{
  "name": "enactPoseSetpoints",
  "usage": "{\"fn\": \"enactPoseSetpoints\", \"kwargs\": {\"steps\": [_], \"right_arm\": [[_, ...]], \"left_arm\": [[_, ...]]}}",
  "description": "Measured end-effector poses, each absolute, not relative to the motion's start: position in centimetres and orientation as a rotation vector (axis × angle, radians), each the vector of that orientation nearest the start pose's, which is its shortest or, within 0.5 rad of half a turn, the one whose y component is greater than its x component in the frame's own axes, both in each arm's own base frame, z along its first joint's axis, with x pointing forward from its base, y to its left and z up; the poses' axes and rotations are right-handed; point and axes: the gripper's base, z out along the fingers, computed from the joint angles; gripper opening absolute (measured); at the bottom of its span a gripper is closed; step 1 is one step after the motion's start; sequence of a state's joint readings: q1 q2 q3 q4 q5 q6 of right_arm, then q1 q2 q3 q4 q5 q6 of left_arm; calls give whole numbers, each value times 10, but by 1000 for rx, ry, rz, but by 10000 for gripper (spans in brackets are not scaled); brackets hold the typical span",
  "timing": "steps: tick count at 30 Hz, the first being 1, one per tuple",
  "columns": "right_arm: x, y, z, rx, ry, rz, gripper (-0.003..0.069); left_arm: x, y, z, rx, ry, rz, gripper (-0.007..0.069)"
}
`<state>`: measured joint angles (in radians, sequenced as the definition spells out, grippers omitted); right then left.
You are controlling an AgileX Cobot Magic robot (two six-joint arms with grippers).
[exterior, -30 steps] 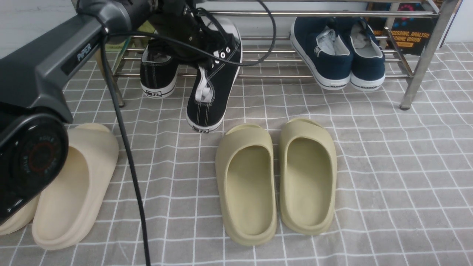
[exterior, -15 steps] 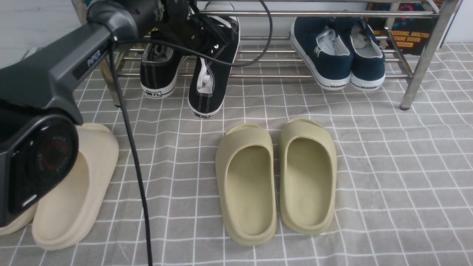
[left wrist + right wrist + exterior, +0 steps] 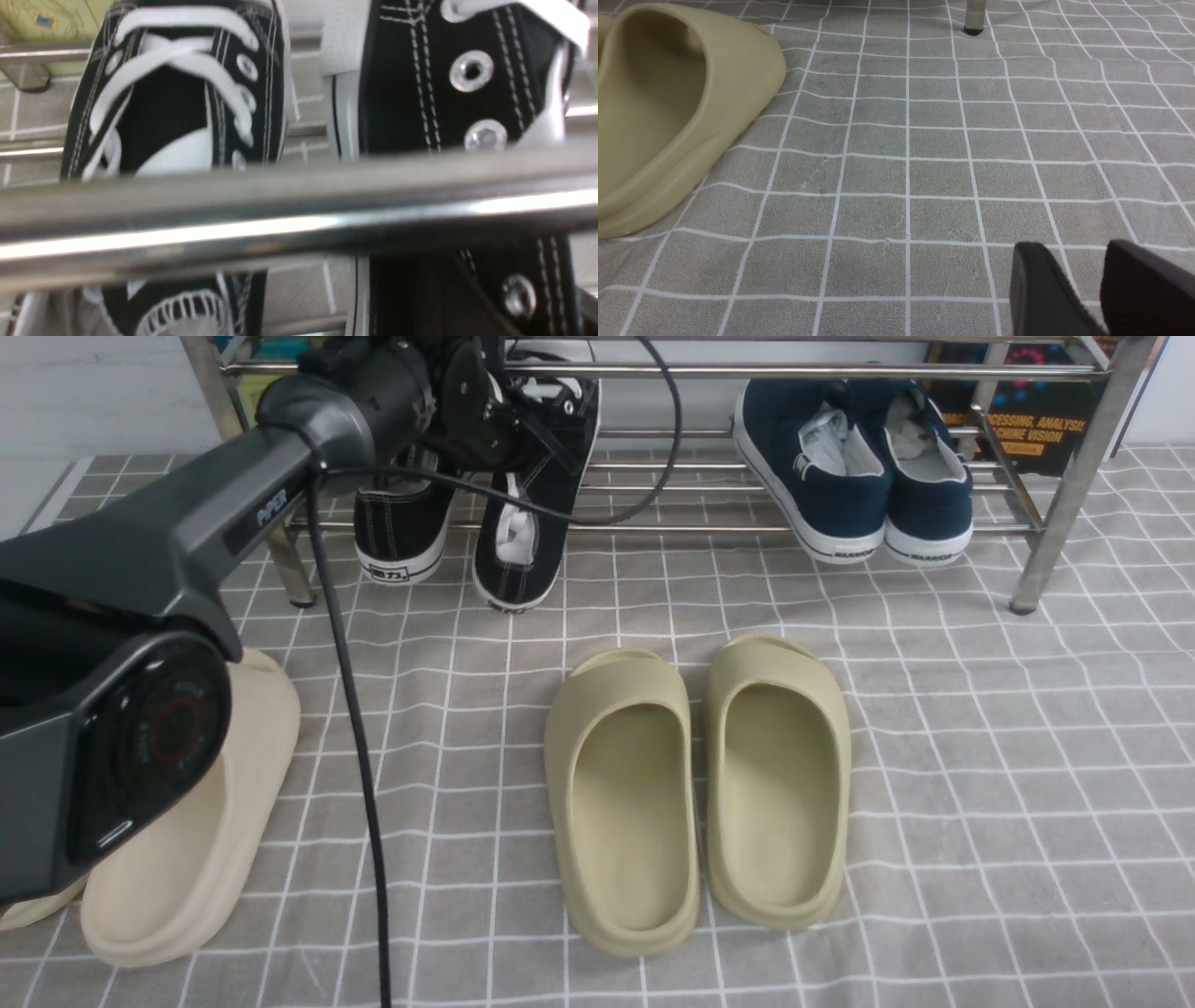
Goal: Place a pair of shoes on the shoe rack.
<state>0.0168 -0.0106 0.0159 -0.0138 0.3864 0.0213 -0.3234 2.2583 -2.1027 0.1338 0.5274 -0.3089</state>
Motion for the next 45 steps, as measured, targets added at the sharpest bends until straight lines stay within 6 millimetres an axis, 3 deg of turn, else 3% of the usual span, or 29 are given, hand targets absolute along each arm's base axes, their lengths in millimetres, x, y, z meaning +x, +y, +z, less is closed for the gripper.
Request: {"fn": "enactPoseSetpoints", "kwargs": {"steps": [1,2,5,8,11,13,15,16,17,20,23,28,30,33,38,39,40,41,42,44,45], "right_arm": [[52,0,174,-4,1875,13,239],[52,0,174,-4,1875,13,239],[52,0,174,-5,1875,12,239],[52,0,174,-5,1875,12,239],[52,0,174,-5,1875,12,239],[52,0,174,-5,1875,12,239],[52,0,174,-5,1875,12,239],[52,0,174,-5,1875,12,239],[52,0,174,-5,1875,12,239],[52,0,174,-5,1875,12,239],[52,0,174,-5,1875,12,239],[52,0,174,-5,1875,12,239],[52,0,174,-5,1875,12,239],[52,0,174,-5,1875,12,239],[52,0,174,-4,1875,13,239],[52,0,174,0,1875,16,239],[52,0,174,0,1875,16,239],[52,0,174,4,1875,18,239],[52,0,174,4,1875,18,239],[52,0,174,6,1875,20,239],[52,0,174,6,1875,20,239]], "left_arm": [[511,-165,272,88,2154,-237,204],[511,-165,272,86,2151,-239,212],[510,-164,281,79,2122,-246,376],[506,-163,291,73,2114,-249,424],[497,-160,310,65,2111,-250,422],[485,-156,329,58,2134,-237,358],[474,-150,353,69,2098,-211,245],[473,-149,355,71,2094,-207,233],[462,-144,374,82,2064,-179,113],[448,-137,387,88,2056,-153,-14],[442,-132,385,75,2088,-148,-13],[436,-100,350,-30,2202,-170,-13],[432,-93,347,-58,2201,-186,-13],[414,-77,349,-133,2169,-254,-13],[345,-67,376,-202,1955,-409,-13],[322,-63,380,-223,1897,-445,-13],[319,-62,382,-225,1879,-450,-13],[289,-56,383,-237,1814,-474,-13],[289,-56,384,-237,1808,-475,-13],[247,-48,377,-225,1769,-473,-13],[240,-46,375,-222,1769,-470,-13]]}}
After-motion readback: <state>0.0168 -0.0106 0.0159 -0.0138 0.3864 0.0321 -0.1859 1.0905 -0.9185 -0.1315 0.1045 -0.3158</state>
